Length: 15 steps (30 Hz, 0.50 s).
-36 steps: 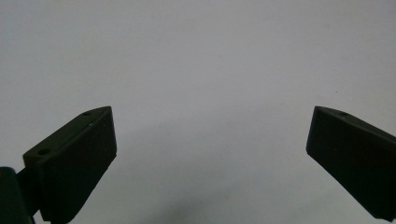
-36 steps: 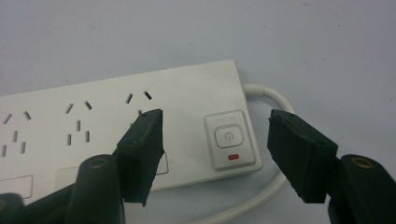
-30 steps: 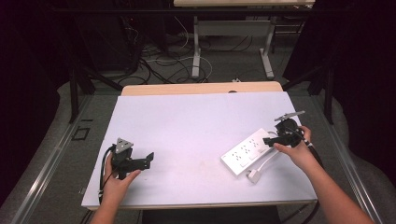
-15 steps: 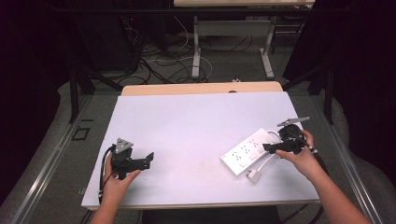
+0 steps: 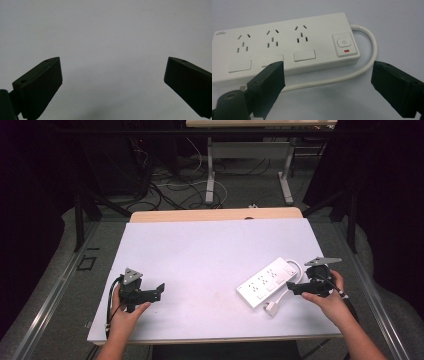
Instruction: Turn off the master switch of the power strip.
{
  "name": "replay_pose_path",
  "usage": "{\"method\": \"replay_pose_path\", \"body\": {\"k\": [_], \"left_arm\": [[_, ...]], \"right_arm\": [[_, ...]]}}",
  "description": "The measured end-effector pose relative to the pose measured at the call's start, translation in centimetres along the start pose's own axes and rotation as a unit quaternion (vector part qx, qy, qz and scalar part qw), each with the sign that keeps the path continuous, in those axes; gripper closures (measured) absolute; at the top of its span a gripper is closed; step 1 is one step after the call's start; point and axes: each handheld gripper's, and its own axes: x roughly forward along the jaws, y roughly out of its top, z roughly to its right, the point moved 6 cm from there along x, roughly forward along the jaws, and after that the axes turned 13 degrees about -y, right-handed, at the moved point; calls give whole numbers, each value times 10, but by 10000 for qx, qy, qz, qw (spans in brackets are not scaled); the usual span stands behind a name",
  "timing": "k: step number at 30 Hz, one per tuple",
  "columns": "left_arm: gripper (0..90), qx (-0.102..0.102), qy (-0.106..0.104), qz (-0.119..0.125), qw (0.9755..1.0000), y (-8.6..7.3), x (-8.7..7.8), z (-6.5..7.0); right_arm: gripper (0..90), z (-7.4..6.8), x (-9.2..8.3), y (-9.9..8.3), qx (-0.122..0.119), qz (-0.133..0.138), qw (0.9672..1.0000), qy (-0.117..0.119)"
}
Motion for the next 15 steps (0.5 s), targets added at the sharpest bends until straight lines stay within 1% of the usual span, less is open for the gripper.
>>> {"method": "replay_pose_path", "body": {"k": [1,3,5,7,10,13,14,15], "left_arm": [[19,-3,-1,4,10000,0,0,0],[19,-1,1,2,10000,0,0,0],[19,-5,1,8,10000,0,0,0],[19,-4,3,6,10000,0,0,0],[19,-3,1,2,10000,0,0,0],[19,-9,-2,6,10000,0,0,0],[19,-8,1,6,10000,0,0,0],[19,-8,2,8,10000,0,0,0]], "right_arm": [[86,0,-2,-2,66,-5,10000,-11],[76,2,-3,-5,111,56,9999,-18],[64,4,-6,-8,152,98,9998,-99],[45,6,-6,-11,221,131,9996,-103],[34,10,-8,-16,255,169,9993,-196],[19,12,-10,-20,387,248,9986,-245],[10,12,-10,-21,443,262,9984,-221],[4,12,-10,-23,516,290,9979,-264]]}}
